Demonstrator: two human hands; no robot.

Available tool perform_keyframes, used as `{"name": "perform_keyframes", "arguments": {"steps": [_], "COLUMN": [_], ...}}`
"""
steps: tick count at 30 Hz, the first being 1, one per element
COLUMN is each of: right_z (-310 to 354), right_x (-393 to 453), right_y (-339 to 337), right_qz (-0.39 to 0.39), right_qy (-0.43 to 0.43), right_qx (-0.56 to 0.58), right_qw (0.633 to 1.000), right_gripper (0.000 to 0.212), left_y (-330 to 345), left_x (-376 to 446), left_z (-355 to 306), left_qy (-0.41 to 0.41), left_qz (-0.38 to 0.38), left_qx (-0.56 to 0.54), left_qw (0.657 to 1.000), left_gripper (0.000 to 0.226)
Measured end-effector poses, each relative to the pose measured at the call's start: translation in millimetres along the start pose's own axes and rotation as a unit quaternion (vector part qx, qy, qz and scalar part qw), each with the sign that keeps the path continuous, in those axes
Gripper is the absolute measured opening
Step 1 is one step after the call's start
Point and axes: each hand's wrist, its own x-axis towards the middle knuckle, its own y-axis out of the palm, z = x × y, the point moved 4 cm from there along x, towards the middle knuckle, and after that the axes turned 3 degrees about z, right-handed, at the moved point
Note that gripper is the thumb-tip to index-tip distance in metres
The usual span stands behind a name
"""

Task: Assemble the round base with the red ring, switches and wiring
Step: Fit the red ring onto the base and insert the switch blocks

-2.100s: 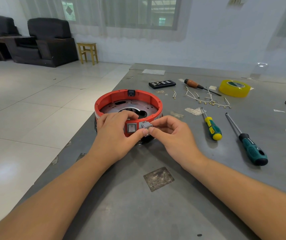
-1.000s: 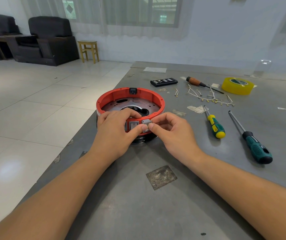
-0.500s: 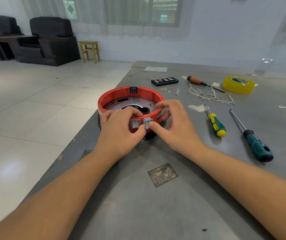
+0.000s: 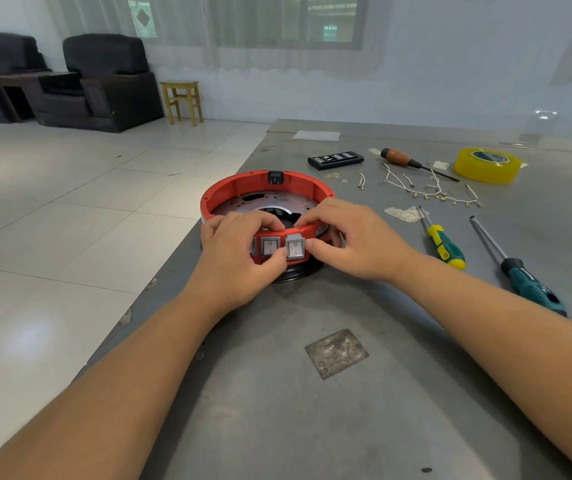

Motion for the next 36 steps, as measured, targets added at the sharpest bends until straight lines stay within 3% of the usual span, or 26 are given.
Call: {"name": "perform_keyframes", "arguments": {"steps": [21, 28, 36], "right_z": [9, 8, 7], "right_x": [-9, -7, -5], "right_y": [8, 7, 9], "right_qz": [-0.058, -0.049, -0.049], "right_qy": [0.013, 0.013, 0.021], "right_qx": [-0.01, -0.025, -0.037], "right_qw": [0.998, 0.998, 0.998], "right_gripper": [0.031, 0.028, 0.028], "left_y": [-11, -10, -8], "left_x": [0, 0, -1], "left_z": [7, 5, 5], "left_qy": [-0.025, -0.016, -0.03], "left_qz": [0.056, 0.041, 0.027], "left_qx": [0.003, 0.009, 0.018], "left_qw": [0.998, 0.999, 0.999], "left_gripper": [0.035, 0.028, 0.037]}}
